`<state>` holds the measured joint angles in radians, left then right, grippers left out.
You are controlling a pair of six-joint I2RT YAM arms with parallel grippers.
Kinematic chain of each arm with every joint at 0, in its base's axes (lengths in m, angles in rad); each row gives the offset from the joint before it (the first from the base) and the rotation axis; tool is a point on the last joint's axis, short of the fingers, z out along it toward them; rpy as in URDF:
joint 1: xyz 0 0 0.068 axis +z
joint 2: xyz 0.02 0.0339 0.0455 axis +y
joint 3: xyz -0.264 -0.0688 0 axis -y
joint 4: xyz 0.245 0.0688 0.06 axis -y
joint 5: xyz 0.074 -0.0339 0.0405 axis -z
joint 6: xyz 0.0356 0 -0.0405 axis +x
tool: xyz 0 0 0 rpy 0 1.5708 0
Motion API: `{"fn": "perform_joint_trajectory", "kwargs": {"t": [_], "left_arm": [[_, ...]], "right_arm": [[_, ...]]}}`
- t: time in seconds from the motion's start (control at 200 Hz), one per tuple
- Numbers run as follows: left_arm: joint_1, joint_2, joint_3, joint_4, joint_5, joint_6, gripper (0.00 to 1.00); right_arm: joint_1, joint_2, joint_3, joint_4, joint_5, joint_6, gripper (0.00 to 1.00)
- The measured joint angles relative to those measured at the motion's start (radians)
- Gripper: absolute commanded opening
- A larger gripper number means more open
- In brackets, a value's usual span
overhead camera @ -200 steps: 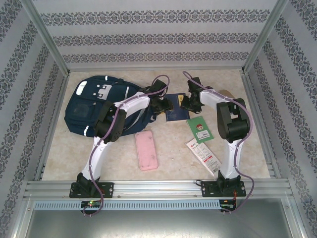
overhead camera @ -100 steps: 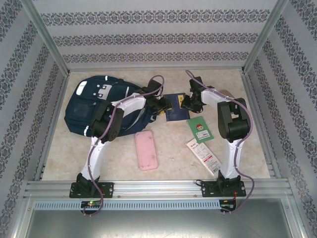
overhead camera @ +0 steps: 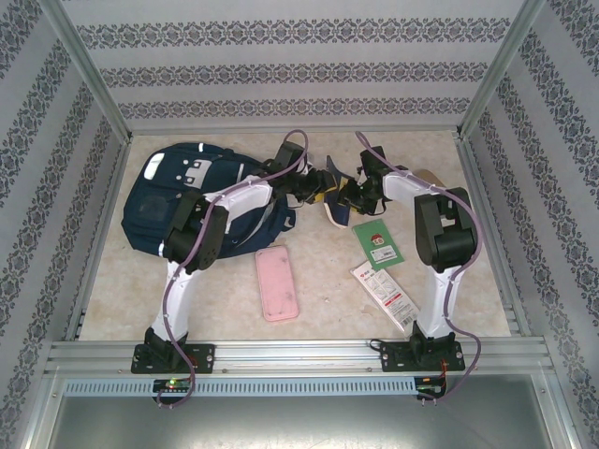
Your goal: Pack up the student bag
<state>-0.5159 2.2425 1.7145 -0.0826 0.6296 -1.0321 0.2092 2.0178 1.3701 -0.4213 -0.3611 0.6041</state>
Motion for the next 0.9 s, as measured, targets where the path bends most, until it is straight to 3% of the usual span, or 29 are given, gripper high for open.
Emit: {"fn": "perform_joint_trajectory", "kwargs": {"t": [0.2,0.465,0.545,0.614,0.694,0.899], "left_arm": [[-0.001,0.061,0.084,-0.135,-0.002,0.08,0.39],[-0.001,0.083,0.098,-0.24,0.001,0.15,0.0],[-0.001,0.082,0.103,-0.24,0.014,0.154,0.0],[0.0,0.077,0.103,-0.238,0.033,0.154,0.0],[0.006,0.06,0.091,-0.213,0.066,0.154,0.0],[0.027,-0.022,0.061,-0.122,0.169,0.137,0.0]], "right_arm": [[-0.004,-0.01,-0.007,0.007,-0.016,0.001,0.37],[-0.004,-0.012,-0.012,0.015,-0.03,0.005,0.42],[-0.008,-0.025,-0.024,0.024,-0.035,0.013,0.51],[-0.019,-0.057,-0.051,0.042,-0.052,0.031,0.52],[-0.039,-0.107,-0.097,0.083,-0.087,0.06,0.62],[-0.109,-0.218,-0.193,0.25,-0.215,0.161,0.66]]}}
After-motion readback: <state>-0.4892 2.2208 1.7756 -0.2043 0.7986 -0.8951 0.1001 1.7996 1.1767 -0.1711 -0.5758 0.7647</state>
